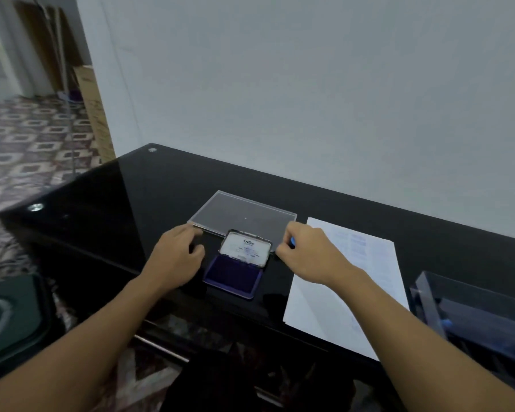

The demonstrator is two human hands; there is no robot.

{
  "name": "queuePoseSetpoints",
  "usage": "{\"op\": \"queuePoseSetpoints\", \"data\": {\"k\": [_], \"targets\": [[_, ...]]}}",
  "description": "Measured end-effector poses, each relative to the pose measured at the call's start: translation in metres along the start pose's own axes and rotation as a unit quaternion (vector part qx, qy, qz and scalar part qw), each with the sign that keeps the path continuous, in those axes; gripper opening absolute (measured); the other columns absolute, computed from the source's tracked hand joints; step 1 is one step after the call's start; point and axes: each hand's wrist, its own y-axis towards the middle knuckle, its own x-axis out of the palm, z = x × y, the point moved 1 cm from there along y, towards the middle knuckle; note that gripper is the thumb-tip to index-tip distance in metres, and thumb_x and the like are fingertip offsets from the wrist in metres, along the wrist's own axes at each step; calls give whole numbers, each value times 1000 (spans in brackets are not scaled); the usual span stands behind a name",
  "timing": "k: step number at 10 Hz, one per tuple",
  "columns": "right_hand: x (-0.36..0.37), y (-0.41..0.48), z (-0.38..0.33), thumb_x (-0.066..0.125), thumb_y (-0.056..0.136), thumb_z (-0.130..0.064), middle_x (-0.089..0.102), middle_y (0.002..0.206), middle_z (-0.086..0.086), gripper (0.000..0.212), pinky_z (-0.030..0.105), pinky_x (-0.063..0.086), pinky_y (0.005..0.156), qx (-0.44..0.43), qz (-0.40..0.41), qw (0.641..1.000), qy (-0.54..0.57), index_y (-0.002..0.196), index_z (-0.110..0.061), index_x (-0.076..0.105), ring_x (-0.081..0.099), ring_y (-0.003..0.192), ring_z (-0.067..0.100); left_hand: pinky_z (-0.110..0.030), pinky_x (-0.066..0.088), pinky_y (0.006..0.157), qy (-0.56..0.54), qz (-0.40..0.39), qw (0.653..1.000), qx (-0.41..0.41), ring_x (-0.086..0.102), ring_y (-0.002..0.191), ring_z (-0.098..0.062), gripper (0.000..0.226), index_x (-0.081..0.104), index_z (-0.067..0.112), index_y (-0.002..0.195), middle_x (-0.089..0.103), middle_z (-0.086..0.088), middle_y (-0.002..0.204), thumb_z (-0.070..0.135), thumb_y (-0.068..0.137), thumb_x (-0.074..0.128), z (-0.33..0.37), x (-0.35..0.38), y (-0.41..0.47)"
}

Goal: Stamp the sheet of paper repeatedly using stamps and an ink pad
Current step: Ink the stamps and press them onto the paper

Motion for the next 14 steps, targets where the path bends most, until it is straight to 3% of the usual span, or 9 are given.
{"op": "queuePoseSetpoints", "data": {"k": [2, 4, 6, 8, 9, 10, 13, 14], "targets": [[33, 15, -27, 56, 91, -28, 62, 87, 3, 13, 39, 51, 66, -23, -47, 998, -18, 85, -17, 53, 60, 77, 22, -48, 24, 119, 36, -6, 999, -38, 31, 145, -28, 46, 53, 14, 139, 40, -10, 154, 28, 96, 53, -27, 10, 2], [52, 27, -42, 54, 90, -30, 62, 88, 2, 12, 44, 57, 68, -27, -69, 996, -46, 87, -19, 52, 63, 77, 23, -44, 13, 122, 103, 21, 994, -41, 19, 150, -20, 51, 42, 21, 148, 31, 0, 160, 38, 100, 39, -28, 25, -6], [69, 30, -41, 51, 92, -33, 59, 86, -2, 21, 37, 51, 65, -29, -66, 991, -109, 76, -27, 40, 61, 81, 23, -43, 13, 122, 111, 30, 993, -33, 20, 149, -20, 50, 42, 22, 147, 32, 1, 159, 39, 100, 36, -29, 25, -7], [88, 25, -39, 47, 95, -38, 70, 104, 4, 15, 39, 58, 72, -16, -10, 994, -112, 97, -24, 49, 65, 88, 22, -44, 13, 123, 118, 32, 992, -39, 21, 149, -19, 51, 42, 24, 146, 33, 2, 159, 41, 99, 34, -28, 28, -8], [89, 26, -38, 45, 96, -38, 70, 106, 3, 12, 38, 58, 71, -14, -3, 994, -106, 96, -26, 47, 65, 89, 21, -45, 14, 123, 122, 41, 991, -41, 23, 148, -20, 49, 44, 23, 145, 35, 2, 157, 40, 99, 36, -28, 27, -7], [89, 27, -39, 45, 99, -36, 70, 109, 2, 11, 29, 45, 62, -20, -9, 994, -110, 94, -27, 40, 65, 91, 21, -45, 14, 123, 128, 42, 990, -43, 23, 148, -20, 49, 44, 24, 144, 35, 2, 157, 41, 99, 35, -28, 28, -7], [86, 17, -43, 42, 100, -28, 70, 100, 8, 10, 28, 41, 54, -32, 5, 994, -106, 93, -23, 37, 57, 75, 22, -44, 13, 123, 132, 44, 989, -48, 21, 149, -19, 49, 43, 24, 145, 34, 2, 158, 40, 99, 35, -28, 30, -7], [87, 11, -44, 41, 101, -27, 70, 98, 6, 13, 23, 28, 47, -31, -3, 994, -105, 91, -24, 33, 50, 69, 20, -44, 13, 123, 130, 44, 989, -48, 21, 149, -19, 49, 43, 24, 145, 34, 2, 158, 40, 99, 36, -27, 31, -7]]}}
